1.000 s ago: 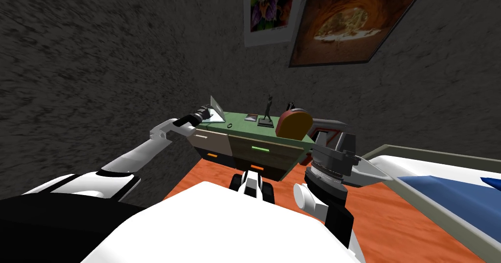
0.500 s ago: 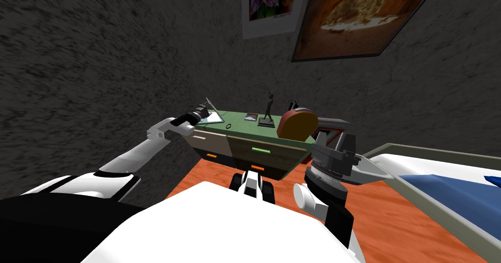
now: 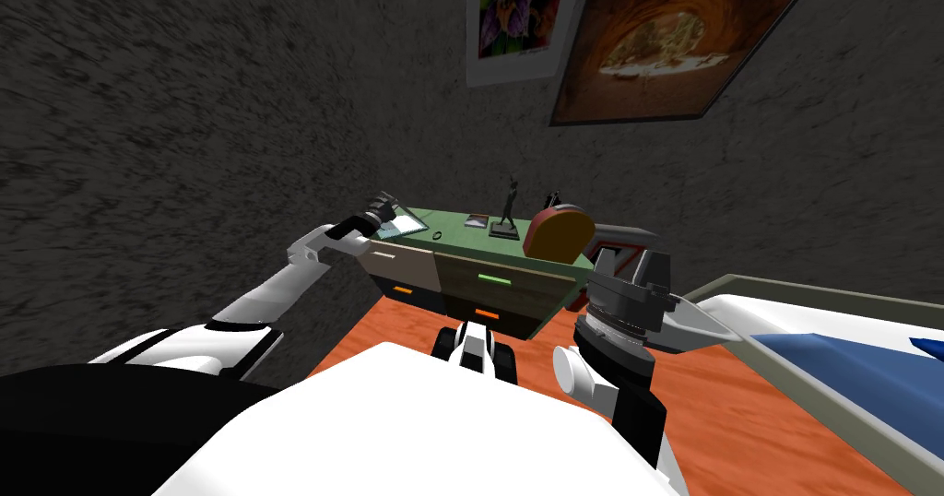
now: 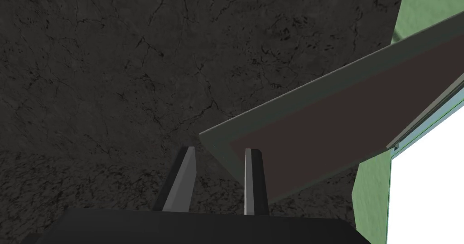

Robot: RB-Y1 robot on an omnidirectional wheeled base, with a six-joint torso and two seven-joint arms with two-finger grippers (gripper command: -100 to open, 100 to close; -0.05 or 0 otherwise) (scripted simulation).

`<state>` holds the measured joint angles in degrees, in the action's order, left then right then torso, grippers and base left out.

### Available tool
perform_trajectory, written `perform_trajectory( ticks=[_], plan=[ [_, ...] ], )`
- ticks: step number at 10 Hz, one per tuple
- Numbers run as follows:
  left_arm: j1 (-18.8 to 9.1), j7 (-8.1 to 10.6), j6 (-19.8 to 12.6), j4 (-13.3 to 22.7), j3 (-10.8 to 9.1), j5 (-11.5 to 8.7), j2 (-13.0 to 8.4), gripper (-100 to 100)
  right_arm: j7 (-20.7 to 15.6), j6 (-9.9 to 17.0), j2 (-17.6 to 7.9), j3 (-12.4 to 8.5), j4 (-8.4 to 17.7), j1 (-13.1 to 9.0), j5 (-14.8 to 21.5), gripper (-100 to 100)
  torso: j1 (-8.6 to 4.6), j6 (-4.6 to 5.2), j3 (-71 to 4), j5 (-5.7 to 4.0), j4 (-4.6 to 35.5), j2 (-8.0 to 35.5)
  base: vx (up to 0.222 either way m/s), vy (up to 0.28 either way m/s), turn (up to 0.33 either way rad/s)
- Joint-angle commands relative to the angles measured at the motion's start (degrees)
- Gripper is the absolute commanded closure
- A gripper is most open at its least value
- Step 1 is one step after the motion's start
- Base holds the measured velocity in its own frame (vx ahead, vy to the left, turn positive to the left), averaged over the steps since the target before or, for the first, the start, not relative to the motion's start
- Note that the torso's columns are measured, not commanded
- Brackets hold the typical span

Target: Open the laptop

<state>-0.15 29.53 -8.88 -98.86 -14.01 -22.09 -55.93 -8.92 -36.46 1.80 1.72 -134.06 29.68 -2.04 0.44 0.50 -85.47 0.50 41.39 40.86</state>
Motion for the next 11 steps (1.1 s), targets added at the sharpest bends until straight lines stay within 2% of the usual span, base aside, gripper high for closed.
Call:
perform_trajectory(
  ticks=[1,5,6,7,11],
  plan=[
    [-0.7,-0.30,1.6,1.7,0.48,0.3,3.0,100,0.0,0.0,0.0,0.0,0.0,0.0,0.0,0,-0.05,-0.03,0.0,0.00,0.0,0.0,-0.015,0.016,-0.039],
    [-1.9,-0.61,4.9,4.0,0.12,0.6,6.8,100,0.0,0.0,0.0,0.0,0.0,0.0,0.0,0,0.40,-0.56,0.4,0.08,0.3,0.6,-0.015,0.007,-0.026],
    [-2.4,-0.60,5.1,3.5,0.16,0.6,6.0,100,0.0,0.0,0.0,0.0,0.0,0.0,0.0,0,0.44,-0.58,0.5,0.09,0.4,0.7,-0.015,-0.002,0.007],
    [-2.9,-0.81,8.2,4.7,-0.01,0.7,8.8,100,0.0,0.0,0.0,0.0,0.0,0.0,0.0,0,0.26,-0.49,0.5,-0.05,0.4,0.8,-0.025,0.025,0.013],
    [-3.4,-1.20,13.6,7.4,-0.22,0.9,14.1,100,0.0,0.0,0.0,0.0,0.0,0.0,0.0,0,0.08,-0.58,0.7,-0.13,0.5,1.0,-0.036,0.058,-0.001]
  ],
)
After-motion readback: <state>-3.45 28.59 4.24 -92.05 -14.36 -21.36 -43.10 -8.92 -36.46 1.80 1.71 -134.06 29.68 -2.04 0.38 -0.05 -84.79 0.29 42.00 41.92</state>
